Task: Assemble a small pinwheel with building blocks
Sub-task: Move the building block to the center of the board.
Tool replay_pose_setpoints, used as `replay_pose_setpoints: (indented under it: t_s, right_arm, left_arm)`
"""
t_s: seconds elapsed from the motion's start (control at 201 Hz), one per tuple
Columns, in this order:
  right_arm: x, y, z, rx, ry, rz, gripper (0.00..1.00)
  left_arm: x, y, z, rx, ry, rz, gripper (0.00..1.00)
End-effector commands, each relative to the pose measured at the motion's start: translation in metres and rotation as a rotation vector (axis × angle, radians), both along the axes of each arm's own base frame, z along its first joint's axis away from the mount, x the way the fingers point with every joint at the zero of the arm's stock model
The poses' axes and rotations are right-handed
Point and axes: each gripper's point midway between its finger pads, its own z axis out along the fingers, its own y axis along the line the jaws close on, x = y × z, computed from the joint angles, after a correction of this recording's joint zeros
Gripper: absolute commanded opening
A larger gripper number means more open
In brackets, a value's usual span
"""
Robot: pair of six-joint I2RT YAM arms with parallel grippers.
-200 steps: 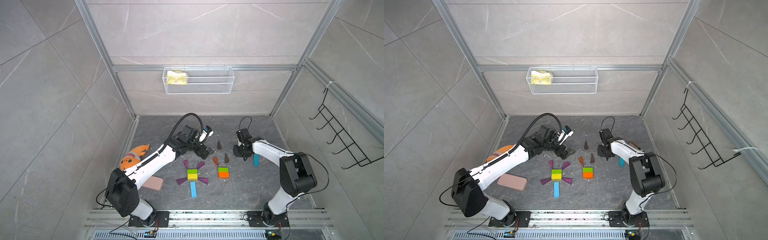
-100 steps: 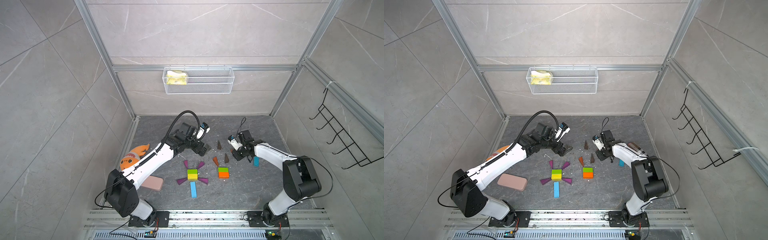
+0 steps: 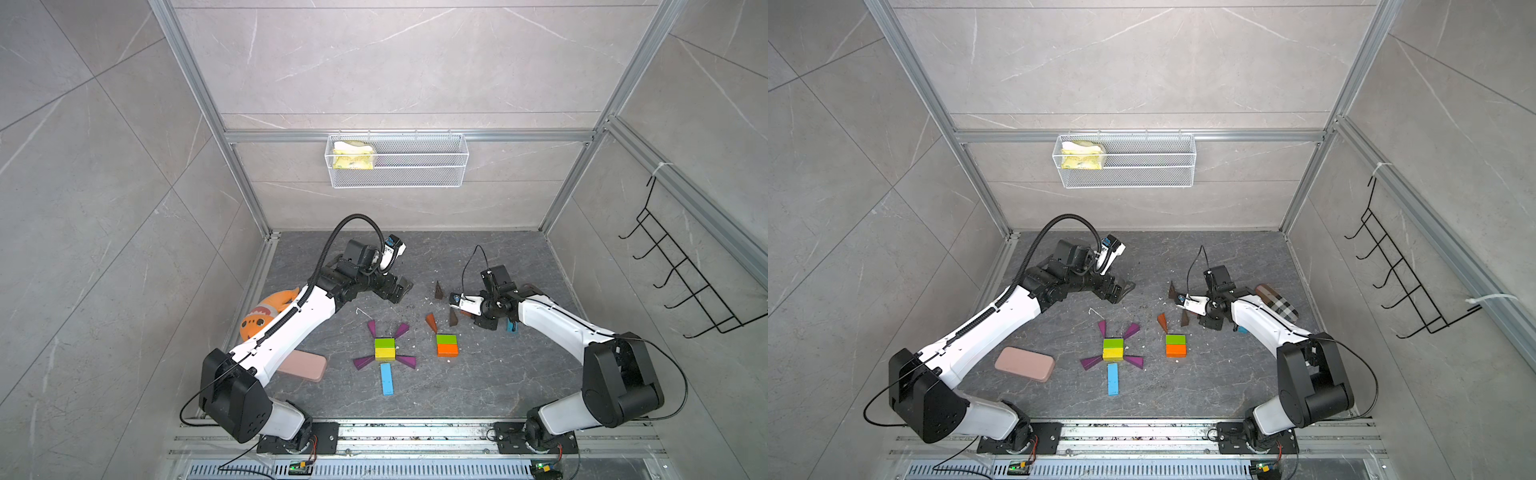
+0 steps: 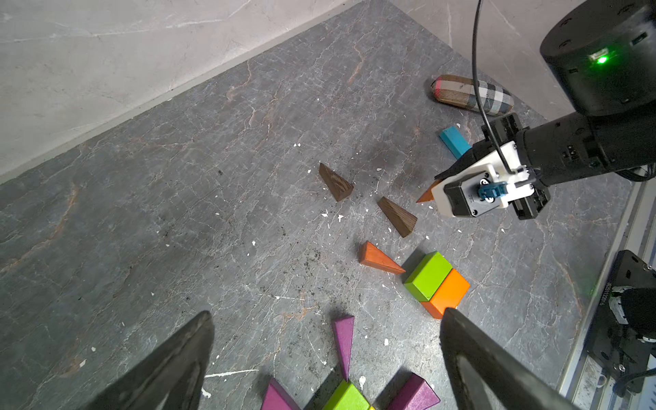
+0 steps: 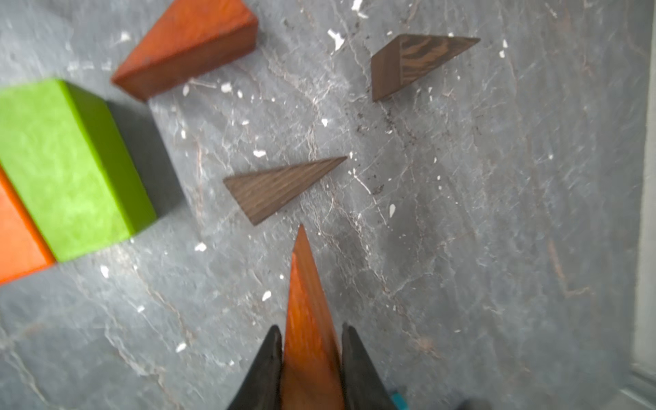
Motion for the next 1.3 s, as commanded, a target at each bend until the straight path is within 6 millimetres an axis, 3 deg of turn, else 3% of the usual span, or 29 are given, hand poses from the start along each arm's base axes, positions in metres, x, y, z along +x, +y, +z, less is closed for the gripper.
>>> replay_pose_setpoints:
  t_s: [0.0,0.105,0.304,0.707,0.971,1.294]
  right_arm:
    - [-0.003,0.001,0.005,-0.048,-0.048,0.122,0.05]
    - [-0.009,0.007,0.007,-0.036,-0.037,0.137,0.04]
    - [-0.03,0.022,-0.013,-0.052,0.047,0.171,0.04]
    - [-0.034,0.028,-0.035,-0.072,0.125,0.173,0.04]
    - [-0.025,0.027,-0.043,-0.092,0.125,0.149,0.04]
    - [0.008,0.032,-0.043,-0.061,0.081,0.087,0.03]
  left_arm:
    - [-0.002,0.0,0.024,-0.052,-0.026,-0.003,1.0]
    - [0.001,0.002,0.021,-0.049,-0.021,0.005,1.0]
    - [0.006,0.005,0.016,-0.054,0.001,0.022,1.0]
    - [0.011,0.006,0.009,-0.05,0.022,0.033,1.0]
    - [0.012,0.008,0.009,-0.046,0.023,0.037,1.0]
    - [0.013,0.008,0.008,-0.042,0.024,0.038,1.0]
